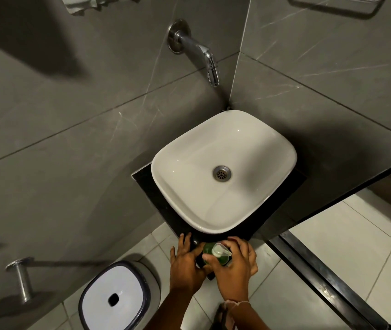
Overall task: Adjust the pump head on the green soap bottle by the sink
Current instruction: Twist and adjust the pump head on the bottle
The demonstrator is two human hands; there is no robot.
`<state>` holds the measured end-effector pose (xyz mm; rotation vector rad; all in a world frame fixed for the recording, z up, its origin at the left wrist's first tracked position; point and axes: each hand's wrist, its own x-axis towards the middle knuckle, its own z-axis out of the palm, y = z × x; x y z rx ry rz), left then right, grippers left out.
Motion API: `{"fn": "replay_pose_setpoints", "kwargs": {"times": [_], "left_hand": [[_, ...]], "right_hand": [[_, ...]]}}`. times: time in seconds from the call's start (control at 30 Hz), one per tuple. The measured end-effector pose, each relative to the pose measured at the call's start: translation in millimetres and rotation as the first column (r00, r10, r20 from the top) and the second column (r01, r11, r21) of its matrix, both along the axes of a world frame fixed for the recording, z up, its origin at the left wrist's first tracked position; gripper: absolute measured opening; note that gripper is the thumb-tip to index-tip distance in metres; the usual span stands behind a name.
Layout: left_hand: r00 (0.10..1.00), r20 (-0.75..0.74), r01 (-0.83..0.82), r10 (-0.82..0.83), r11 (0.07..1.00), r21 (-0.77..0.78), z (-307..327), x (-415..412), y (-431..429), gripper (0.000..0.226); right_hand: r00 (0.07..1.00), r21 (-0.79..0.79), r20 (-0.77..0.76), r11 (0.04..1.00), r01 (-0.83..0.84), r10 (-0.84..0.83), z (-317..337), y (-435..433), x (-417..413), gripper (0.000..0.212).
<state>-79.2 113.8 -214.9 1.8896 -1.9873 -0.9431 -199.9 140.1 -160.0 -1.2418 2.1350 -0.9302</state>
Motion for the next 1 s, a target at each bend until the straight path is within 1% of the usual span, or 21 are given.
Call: {"fn": "replay_pose_setpoints", "kwargs": {"times": [0.07,0.1,0.17,0.2,0.3,0.4,0.47,0.53,0.6,0.7,0.8,0.87,1.0], "left_hand": [[1.000,-0.005,0.014,-0.014,1.000,-0.002,0,1,-1,0.063],[1.000,-0.007,0.025,-0.025,1.000,-0.002,0,1,-1,0.066],[0.999,-0.017,0.031,-0.031,1.000,0.000,1,1,-1,0.072],[0.999,-0.017,0.028,-0.028,1.000,-0.001,1,1,-1,0.074],[1.000,0.003,0.027,-0.027,1.000,0.010,1,0,-3,0.064],[1.000,-0.001,0.027,-0.027,1.000,0.006,1,1,-2,0.061],[0.999,0.012,0.030,-0.030,1.000,0.001,-1,2,-2,0.062],[0.999,0.007,0.037,-0.038,0.999,0.003,-2,1,-3,0.067],[0.999,-0.011,0.042,-0.042,0.999,0.004,-2,2,-3,0.077],[0.998,-0.047,0.037,-0.037,0.999,-0.004,-4,3,-3,0.086],[0.998,-0.056,0.024,-0.024,1.000,-0.008,-7,5,-3,0.085],[0.998,-0.045,0.032,-0.032,0.999,-0.006,-6,4,-3,0.083],[0.999,-0.039,0.037,-0.038,0.999,-0.006,-1,3,-4,0.080]], "right_hand": [[0.997,-0.026,-0.026,0.997,-0.076,0.075,1,3,-7,0.039],[0.996,-0.031,-0.033,0.996,-0.085,0.084,1,3,-11,0.035],[0.998,-0.033,-0.036,0.998,-0.051,0.050,4,1,-12,0.030],[0.999,-0.035,-0.042,0.999,-0.026,0.025,5,-1,-11,0.031],[0.999,-0.026,-0.049,1.000,0.006,-0.007,2,-1,-6,0.035],[0.999,0.028,-0.045,1.000,0.010,-0.008,2,-1,-2,0.039],[0.998,0.060,-0.033,0.997,-0.043,0.045,9,-1,-5,0.040],[0.988,0.078,-0.018,0.986,-0.149,0.151,16,3,-17,0.043],[0.974,0.038,-0.011,0.973,-0.226,0.226,25,8,-33,0.047],[0.968,-0.050,0.023,0.968,-0.247,0.249,38,10,-48,0.035],[0.939,-0.062,-0.023,0.937,-0.344,0.343,46,1,-41,0.033],[0.932,-0.065,-0.021,0.930,-0.362,0.361,48,0,-37,0.031],[0.944,-0.058,-0.004,0.943,-0.328,0.329,44,1,-37,0.027]]}}
